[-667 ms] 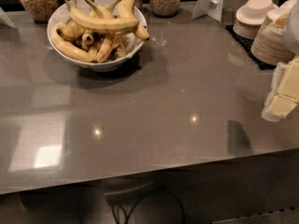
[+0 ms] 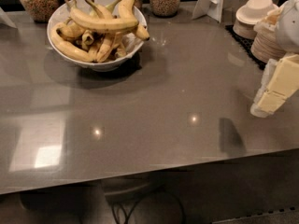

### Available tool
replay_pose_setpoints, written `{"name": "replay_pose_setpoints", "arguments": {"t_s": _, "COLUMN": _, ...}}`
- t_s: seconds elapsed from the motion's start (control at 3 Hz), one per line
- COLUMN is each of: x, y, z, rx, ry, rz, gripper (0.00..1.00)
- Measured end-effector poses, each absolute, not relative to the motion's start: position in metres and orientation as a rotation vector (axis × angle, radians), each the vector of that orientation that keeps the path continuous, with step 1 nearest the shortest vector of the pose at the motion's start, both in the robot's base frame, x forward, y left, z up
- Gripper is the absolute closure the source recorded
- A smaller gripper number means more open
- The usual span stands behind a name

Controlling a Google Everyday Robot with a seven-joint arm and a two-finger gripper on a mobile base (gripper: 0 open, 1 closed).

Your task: Pick banana from white bowl

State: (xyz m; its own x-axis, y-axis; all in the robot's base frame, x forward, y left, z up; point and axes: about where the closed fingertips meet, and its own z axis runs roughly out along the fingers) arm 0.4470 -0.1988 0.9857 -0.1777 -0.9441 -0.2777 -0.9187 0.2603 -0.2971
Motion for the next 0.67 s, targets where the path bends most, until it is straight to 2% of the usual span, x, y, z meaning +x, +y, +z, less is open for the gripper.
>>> {"name": "replay_pose_setpoints", "arguments": {"t_s": 0.67, "x": 0.502, "y": -0.118, "z": 0.983, "rx": -1.659, "ry": 1.875, "rz": 0.071, "gripper": 0.00}}
